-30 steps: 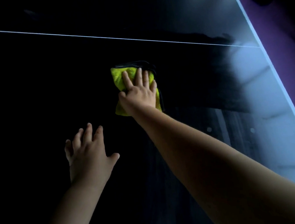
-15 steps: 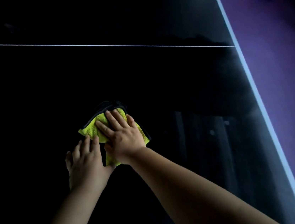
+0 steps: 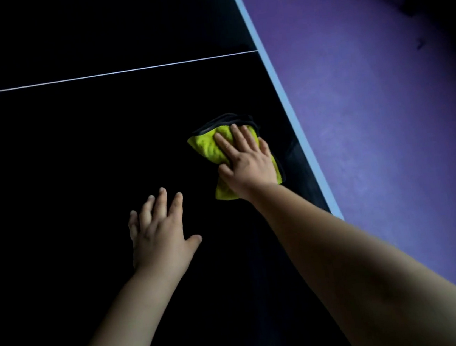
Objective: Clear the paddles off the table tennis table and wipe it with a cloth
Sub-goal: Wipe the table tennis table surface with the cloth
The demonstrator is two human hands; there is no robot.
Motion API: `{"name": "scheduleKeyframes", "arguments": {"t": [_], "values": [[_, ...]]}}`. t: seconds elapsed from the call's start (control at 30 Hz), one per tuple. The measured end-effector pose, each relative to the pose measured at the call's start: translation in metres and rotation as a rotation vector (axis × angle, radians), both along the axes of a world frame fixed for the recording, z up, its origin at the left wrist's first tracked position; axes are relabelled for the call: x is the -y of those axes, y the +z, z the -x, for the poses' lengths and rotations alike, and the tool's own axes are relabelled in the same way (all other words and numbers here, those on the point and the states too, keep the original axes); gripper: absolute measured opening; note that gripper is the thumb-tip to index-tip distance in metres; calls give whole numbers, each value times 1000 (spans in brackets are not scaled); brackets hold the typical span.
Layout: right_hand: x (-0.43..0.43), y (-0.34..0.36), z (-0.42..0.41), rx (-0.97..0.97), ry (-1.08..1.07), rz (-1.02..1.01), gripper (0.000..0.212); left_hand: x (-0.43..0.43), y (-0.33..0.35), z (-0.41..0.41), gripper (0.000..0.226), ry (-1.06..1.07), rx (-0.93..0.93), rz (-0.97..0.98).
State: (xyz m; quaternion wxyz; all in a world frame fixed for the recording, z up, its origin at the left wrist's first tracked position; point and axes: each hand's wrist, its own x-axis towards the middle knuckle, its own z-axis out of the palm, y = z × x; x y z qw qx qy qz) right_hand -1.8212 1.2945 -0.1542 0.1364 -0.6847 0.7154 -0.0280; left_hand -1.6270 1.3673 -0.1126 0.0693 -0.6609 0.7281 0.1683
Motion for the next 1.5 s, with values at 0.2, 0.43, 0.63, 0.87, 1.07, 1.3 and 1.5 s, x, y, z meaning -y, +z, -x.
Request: {"name": "scheduleKeyframes", "arguments": {"t": [0.2, 0.43, 0.63, 0.87, 1.07, 1.3, 1.5], "values": [[-15, 2, 59, 34, -223, -28, 69, -10, -3, 17, 89, -66, -22, -15], [-58, 11, 56, 10, -450, -107, 67, -19, 1, -28, 90, -68, -37, -19], [-103, 20, -13, 36, -620, -153, 67, -29, 9, -101, 89, -62, -42, -23], [-100, 22, -146, 69, -625, -156, 73, -40, 15, -216, 87, 5, -46, -29], [-65, 21, -266, 79, -428, -157, 74, -53, 14, -309, 85, 150, -64, -56], [-48, 13, -388, 73, -106, -119, 76, -84, 13, -379, 68, 308, -172, 10], [-84, 14, -449, 71, 178, -120, 77, -109, 17, -393, 52, 443, -218, 52]]}}
